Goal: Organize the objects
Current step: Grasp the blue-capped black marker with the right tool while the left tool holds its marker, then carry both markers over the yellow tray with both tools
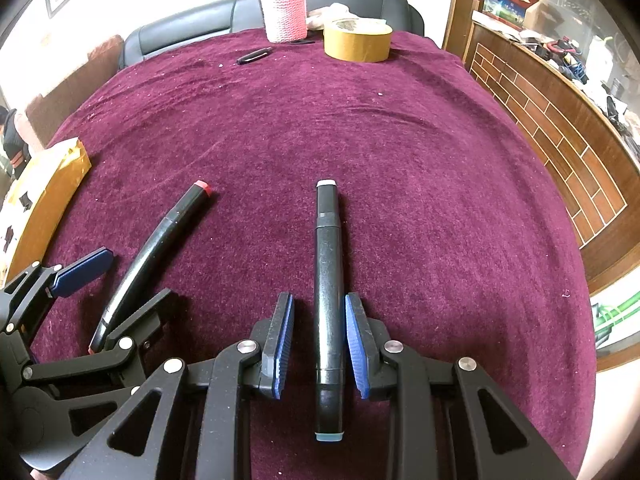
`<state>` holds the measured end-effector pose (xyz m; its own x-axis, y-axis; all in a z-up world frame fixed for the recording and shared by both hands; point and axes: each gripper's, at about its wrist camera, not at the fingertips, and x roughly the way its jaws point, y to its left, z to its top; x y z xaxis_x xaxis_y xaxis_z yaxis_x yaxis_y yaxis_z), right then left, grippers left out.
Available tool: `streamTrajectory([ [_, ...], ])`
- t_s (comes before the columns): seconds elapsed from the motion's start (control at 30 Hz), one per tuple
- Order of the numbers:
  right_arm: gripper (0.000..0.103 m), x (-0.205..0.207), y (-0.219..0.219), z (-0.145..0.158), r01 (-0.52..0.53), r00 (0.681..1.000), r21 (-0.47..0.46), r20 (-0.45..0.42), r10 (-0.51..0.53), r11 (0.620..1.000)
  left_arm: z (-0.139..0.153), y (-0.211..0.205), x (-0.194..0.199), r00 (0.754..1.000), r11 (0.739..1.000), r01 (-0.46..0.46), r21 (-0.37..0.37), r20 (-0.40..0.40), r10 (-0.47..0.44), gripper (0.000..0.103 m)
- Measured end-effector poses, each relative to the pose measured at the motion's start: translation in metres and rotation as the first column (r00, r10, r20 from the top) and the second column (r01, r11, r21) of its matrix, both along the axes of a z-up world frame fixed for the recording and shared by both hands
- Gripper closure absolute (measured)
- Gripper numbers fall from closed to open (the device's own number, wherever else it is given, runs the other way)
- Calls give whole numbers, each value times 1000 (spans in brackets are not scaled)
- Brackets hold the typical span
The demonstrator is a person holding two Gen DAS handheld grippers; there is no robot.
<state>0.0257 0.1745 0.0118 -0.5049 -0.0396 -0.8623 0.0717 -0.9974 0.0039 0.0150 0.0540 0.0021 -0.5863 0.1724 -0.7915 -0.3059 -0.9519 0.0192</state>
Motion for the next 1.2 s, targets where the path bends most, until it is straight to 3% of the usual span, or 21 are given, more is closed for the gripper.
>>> streamTrajectory([
  [0.07, 75, 0, 0, 0, 2, 1000, -2, -1, -2, 1000, 1, 6, 4, 999, 999, 36, -5, -10, -36, 67],
  [0.1, 75, 0, 1, 0, 3, 1000, -3, -1, -3, 1000, 2, 10, 7, 998, 998, 57, -12, -15, -57, 83],
  [0.13, 75, 1, 1, 0, 4, 1000, -5, -1, -4, 1000, 3, 13, 10, 997, 997, 74, -12, -15, -74, 89],
  [0.23, 76, 4, 2, 1, 9, 1000, -15, -2, -9, 1000, 3, 10, 11, 996, 996, 91, 11, -4, -91, 89],
  [0.37, 85, 12, 8, 1, 27, 1000, -55, -4, -27, 998, 5, -8, 8, 997, 991, 66, 115, 42, -72, 89],
  [0.53, 87, 20, 14, 2, 43, 999, -103, -2, -43, 994, 11, -30, 20, 997, 980, 40, 194, 58, -52, 89],
  [1.0, 87, 49, -4, 23, -17, 999, -209, -45, 8, 978, 35, -78, 68, 1000, 964, 4, 264, 3, -5, 89],
  [1.2, 84, 33, -20, 4, -18, 999, -176, 27, 23, 984, 36, -98, 81, 1000, 960, -18, 281, 1, 19, 89],
])
